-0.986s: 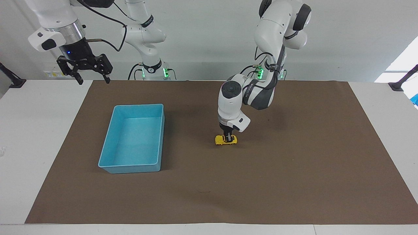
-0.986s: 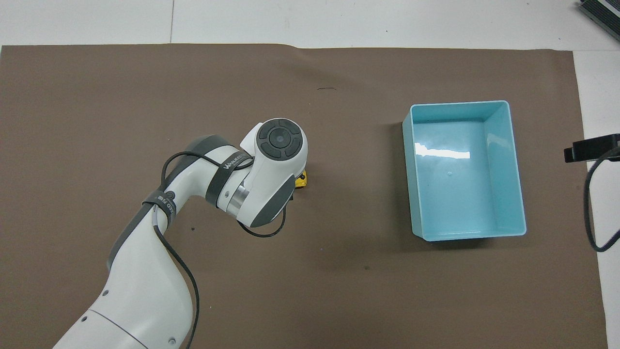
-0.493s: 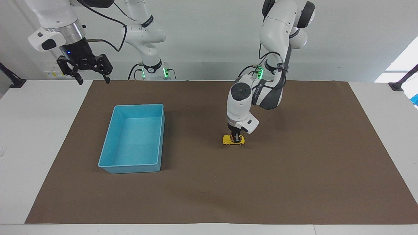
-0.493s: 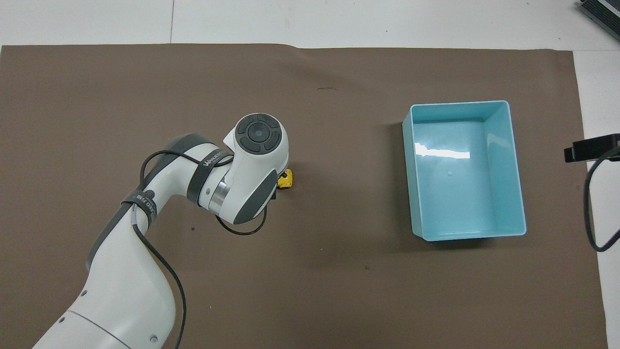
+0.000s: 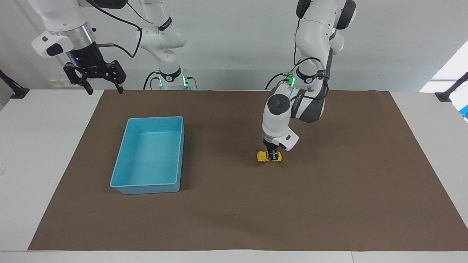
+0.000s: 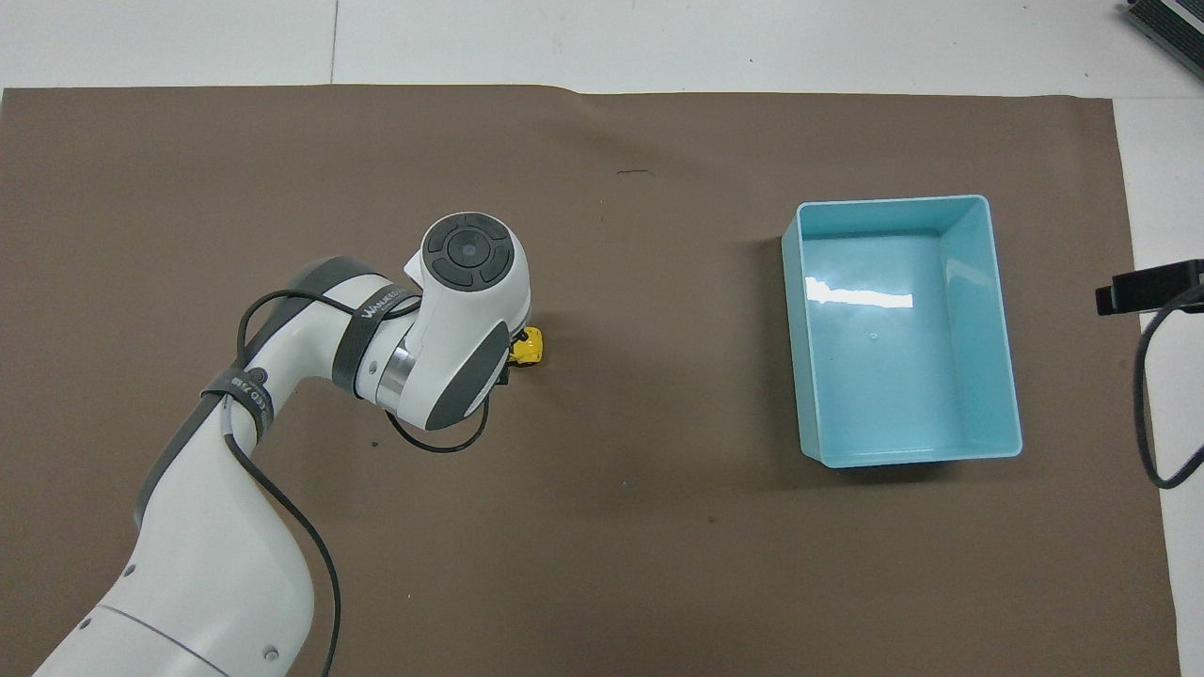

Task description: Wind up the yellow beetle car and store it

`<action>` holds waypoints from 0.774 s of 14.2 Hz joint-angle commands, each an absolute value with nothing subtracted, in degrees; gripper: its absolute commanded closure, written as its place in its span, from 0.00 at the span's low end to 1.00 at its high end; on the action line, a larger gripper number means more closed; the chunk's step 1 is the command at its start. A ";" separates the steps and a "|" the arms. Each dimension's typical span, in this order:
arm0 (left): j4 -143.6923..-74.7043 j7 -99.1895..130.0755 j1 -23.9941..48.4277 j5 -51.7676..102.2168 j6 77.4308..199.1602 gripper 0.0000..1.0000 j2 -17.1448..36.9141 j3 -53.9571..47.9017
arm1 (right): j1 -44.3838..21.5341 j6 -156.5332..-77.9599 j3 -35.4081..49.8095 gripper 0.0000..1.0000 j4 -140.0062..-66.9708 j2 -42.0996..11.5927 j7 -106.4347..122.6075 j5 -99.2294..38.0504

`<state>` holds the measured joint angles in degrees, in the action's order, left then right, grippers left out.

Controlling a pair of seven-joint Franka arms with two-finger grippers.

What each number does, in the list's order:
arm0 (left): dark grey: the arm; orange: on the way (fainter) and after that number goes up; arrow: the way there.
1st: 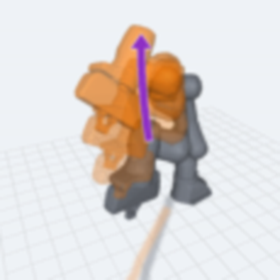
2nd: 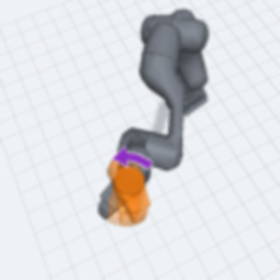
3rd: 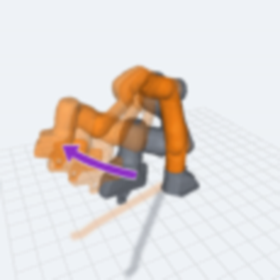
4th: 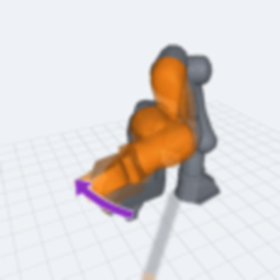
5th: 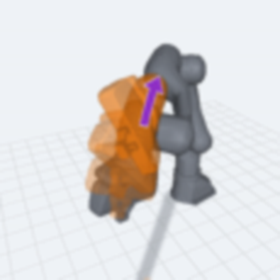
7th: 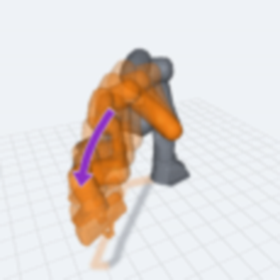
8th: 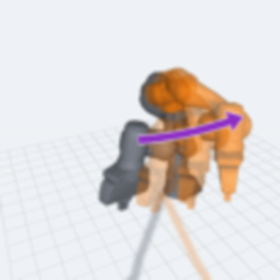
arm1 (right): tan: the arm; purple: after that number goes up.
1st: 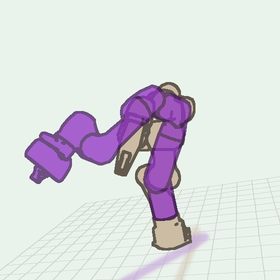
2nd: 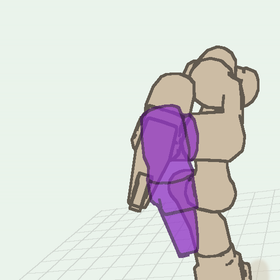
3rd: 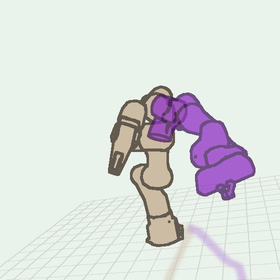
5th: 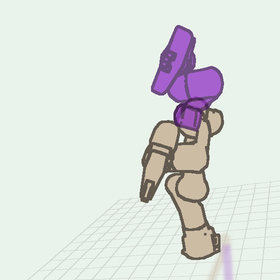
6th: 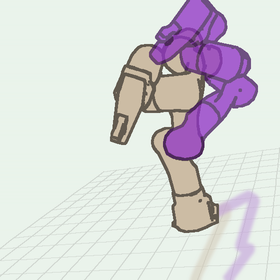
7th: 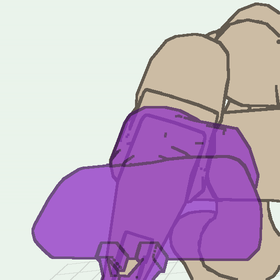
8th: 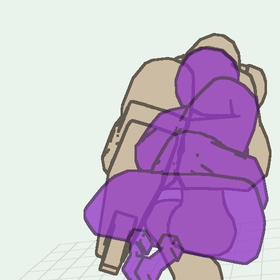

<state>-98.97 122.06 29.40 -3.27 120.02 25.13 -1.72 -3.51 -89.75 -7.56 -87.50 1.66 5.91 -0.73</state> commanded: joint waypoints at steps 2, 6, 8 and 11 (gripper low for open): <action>-102.48 121.38 28.21 -5.54 121.29 0.47 26.46 -1.49 | -3.69 -88.86 -7.82 0.00 -88.24 2.37 4.92 -0.44; -100.46 117.61 28.13 -5.71 115.86 0.00 19.44 -1.49 | -3.69 -88.86 -7.82 0.00 -88.24 2.37 4.92 -0.44; -100.02 115.41 26.99 -5.19 113.39 0.00 16.71 -1.49 | -3.69 -88.86 -7.82 0.00 -88.24 2.37 4.92 -0.44; -100.02 113.91 26.28 -5.10 112.76 0.00 16.08 -1.49 | -3.95 -88.86 -7.56 0.00 -88.24 2.37 5.01 -0.70</action>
<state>-98.97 115.50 27.17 -4.44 113.41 16.65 -1.01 -3.58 -89.49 -7.56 -87.50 1.66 5.91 -0.73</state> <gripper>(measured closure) 0.000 0.000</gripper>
